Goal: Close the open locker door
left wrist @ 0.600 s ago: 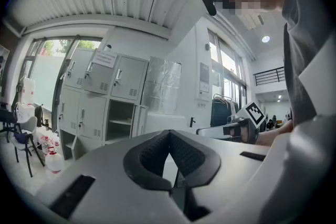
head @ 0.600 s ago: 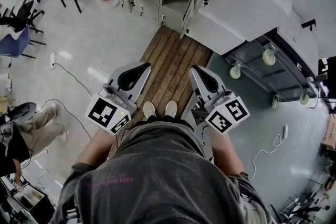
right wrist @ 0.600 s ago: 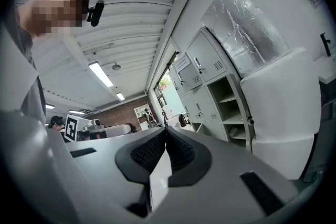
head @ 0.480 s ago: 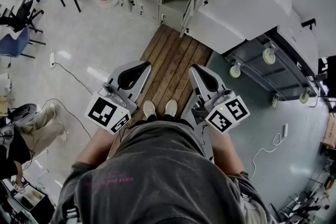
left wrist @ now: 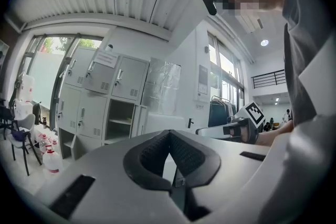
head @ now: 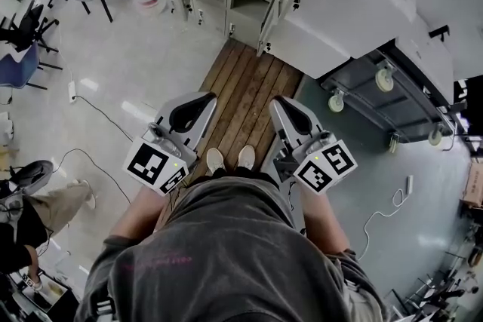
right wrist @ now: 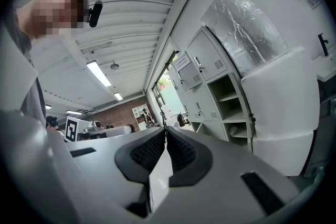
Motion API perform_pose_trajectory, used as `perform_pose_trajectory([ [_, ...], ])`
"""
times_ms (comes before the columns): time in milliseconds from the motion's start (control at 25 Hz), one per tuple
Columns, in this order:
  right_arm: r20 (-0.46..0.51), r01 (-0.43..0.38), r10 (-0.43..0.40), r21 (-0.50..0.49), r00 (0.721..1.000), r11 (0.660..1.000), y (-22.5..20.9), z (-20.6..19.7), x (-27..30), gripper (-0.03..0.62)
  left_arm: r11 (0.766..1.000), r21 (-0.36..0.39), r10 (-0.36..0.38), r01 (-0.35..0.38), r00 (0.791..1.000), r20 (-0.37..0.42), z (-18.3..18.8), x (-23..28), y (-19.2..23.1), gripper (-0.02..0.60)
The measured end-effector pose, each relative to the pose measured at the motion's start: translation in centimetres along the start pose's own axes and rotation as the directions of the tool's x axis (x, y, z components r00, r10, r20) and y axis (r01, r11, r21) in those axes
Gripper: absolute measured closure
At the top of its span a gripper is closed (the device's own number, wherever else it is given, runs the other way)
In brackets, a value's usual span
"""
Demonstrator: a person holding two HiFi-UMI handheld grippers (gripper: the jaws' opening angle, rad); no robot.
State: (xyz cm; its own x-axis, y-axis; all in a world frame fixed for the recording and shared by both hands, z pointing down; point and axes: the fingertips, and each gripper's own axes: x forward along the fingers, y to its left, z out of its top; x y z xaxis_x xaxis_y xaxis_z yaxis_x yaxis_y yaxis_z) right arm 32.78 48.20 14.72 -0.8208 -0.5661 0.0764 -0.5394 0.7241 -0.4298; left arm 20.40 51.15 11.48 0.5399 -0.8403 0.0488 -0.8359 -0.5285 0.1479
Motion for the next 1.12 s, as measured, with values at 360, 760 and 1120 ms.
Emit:
perform_pose_trajectory([
  [360, 0.005, 0.035, -0.035, 0.017, 0.999, 0.999, 1.0, -0.9, 0.3, 0.569, 1.0, -0.006, -0.029, 0.029, 1.0, 0.004, -0.1, -1.1, 1.0, 0.566],
  [760, 0.038, 0.041, -0.041, 0.003, 0.998, 0.999, 2.2, -0.3, 1.5, 0.569, 1.0, 0.014, -0.029, 0.028, 0.999, 0.033, 0.9, -2.6, 2.5, 0.566],
  [1120, 0.04, 0.037, -0.037, 0.001, 0.999, 0.999, 1.7, -0.3, 2.5, 0.569, 1.0, 0.016, -0.025, 0.024, 0.999, 0.031, 0.9, -2.1, 3.4, 0.566],
])
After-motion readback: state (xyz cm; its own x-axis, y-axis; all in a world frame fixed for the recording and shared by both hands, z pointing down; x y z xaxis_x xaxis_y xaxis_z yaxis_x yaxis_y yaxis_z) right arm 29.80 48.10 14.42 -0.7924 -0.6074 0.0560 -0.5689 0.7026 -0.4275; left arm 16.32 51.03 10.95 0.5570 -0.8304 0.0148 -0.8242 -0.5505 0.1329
